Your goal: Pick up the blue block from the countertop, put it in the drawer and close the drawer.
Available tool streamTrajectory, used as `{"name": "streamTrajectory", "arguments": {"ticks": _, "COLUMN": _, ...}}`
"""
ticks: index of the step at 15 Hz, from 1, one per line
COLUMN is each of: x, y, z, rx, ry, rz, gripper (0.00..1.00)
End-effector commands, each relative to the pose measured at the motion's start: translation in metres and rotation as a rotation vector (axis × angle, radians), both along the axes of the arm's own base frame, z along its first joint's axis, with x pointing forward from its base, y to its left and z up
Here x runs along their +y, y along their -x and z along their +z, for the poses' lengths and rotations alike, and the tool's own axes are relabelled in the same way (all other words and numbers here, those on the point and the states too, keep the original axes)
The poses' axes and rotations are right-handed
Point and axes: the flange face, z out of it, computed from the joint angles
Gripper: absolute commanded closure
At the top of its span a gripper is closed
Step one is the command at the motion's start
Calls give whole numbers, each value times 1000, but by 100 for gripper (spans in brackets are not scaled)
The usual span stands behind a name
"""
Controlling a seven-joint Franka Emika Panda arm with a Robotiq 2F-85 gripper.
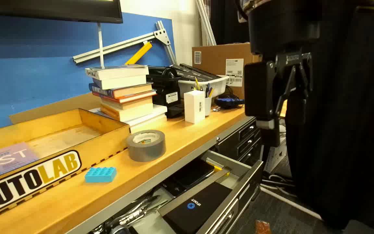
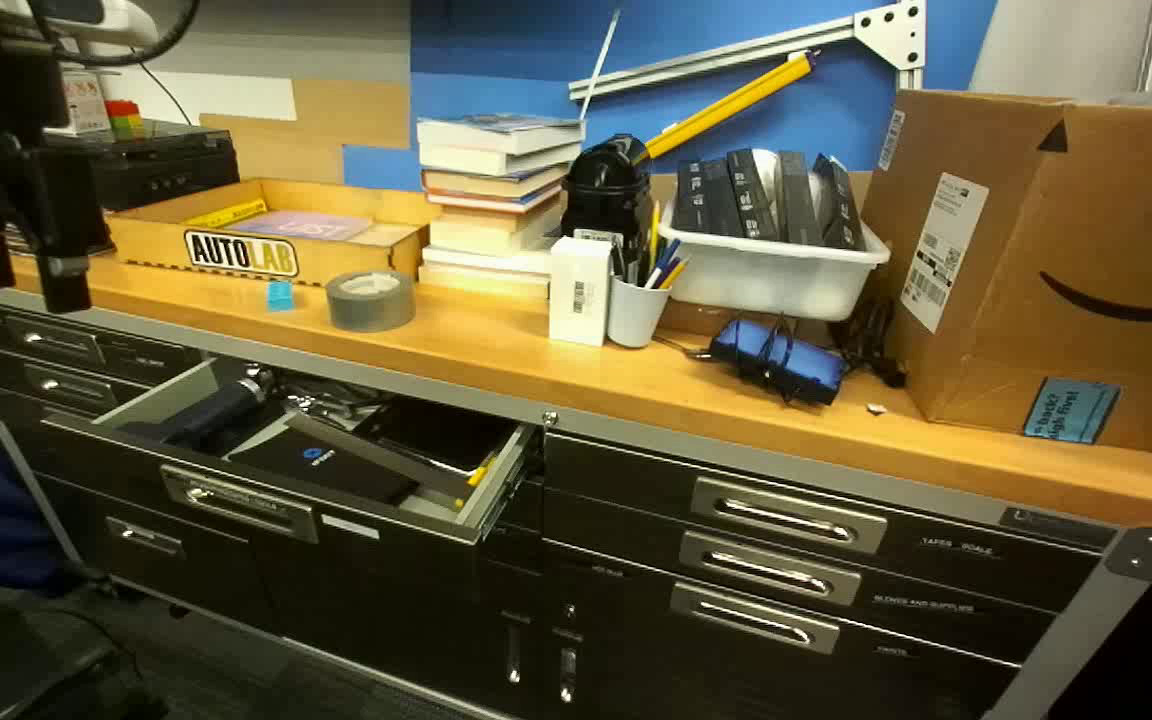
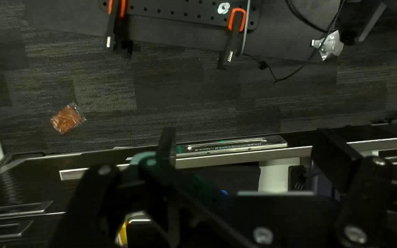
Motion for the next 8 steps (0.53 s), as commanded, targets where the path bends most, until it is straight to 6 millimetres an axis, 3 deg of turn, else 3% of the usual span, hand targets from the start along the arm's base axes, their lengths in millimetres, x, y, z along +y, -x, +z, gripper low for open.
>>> {"name": "streamTrajectory", "arguments": {"ticks": 1, "x": 0, "y": -1, "z": 2, "rx": -5, "ry": -1, "rz": 1, "gripper": 0}}
{"name": "streamTrajectory", "arguments": {"ticks": 4, "x": 1, "y": 0, "z": 8, "rx": -17, "ry": -4, "rz": 2, "gripper": 0}}
{"name": "streamTrajectory", "arguments": {"ticks": 8, "x": 35, "y": -67, "z": 7, "rx": -10, "ry": 34, "rz": 93, "gripper": 0}}
